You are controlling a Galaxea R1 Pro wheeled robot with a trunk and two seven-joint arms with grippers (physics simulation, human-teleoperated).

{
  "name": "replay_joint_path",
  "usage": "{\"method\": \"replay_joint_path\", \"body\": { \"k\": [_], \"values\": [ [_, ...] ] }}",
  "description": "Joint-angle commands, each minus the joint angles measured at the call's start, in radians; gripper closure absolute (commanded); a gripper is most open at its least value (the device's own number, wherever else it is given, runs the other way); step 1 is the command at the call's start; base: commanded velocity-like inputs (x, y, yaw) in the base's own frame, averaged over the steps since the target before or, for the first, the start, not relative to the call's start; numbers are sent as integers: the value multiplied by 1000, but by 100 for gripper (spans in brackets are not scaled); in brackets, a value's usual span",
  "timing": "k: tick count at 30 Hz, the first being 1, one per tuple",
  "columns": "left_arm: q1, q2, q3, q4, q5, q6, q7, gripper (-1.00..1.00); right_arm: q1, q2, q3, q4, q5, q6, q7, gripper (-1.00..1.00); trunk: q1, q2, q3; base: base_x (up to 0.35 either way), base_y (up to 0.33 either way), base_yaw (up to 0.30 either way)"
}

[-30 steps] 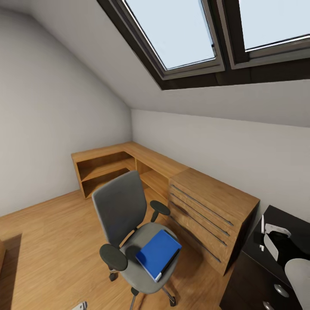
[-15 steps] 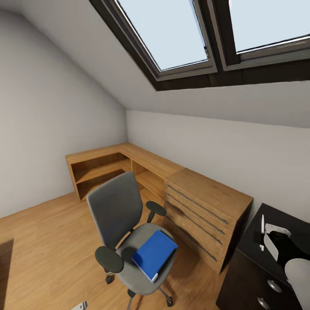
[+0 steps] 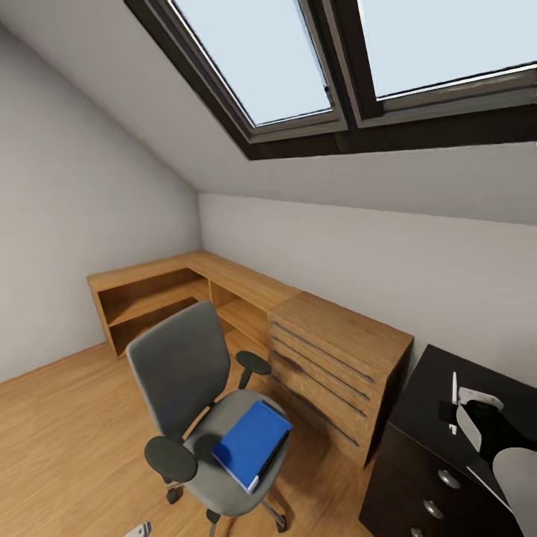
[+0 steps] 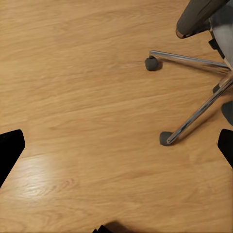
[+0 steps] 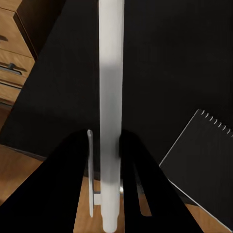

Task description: In the bedroom, organize the workspace by keeping the computer under the desk, ensuring the monitor is on the desk, placing the keyboard on the desk next to the monitor, placing the mouse on the desk next to the keyboard, moving the folder from the swivel chair onto the desk next to the mouse, stacking the notebook on top of the folder with the pen on top of the notebook, and positioning the swivel chair next to the desk.

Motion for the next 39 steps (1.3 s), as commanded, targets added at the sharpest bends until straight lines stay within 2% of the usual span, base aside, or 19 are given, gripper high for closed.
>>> {"method": "replay_joint_path", "body": {
  "k": [1, 17, 20, 22, 29, 39],
  "values": [
    [-1, 1, -9, -1, 9, -3, 5, -100, -1, 1, -2, -2, -6, 5, -4, 100, 0, -2, -2, 0, 0, -39],
    [-1, 1, -9, 0, 9, -5, 4, -100, -1, 3, -3, -4, -6, -5, -5, 100, 0, -2, -1, 0, 0, -7],
    [-1, 0, -9, 17, 7, -5, 5, -100, -1, 9, -5, -43, -8, -6, -8, 100, 0, -2, -1, 0, 0, 0],
    [-1, 0, -10, 23, 6, -5, 5, -100, -1, 22, -7, -60, -7, -6, -9, 100, 0, -2, -1, -14, 0, 0],
    [-1, -1, -10, 25, 7, -5, 5, -100, -1, 28, -8, -66, -6, -6, -9, 100, 0, -2, -1, -268, 0, -10],
    [-1, -2, -11, 25, 6, -5, 5, -100, -1, 28, -8, -66, -7, -5, -6, 100, 0, -2, -1, -77, 0, -201]
  ]
}}
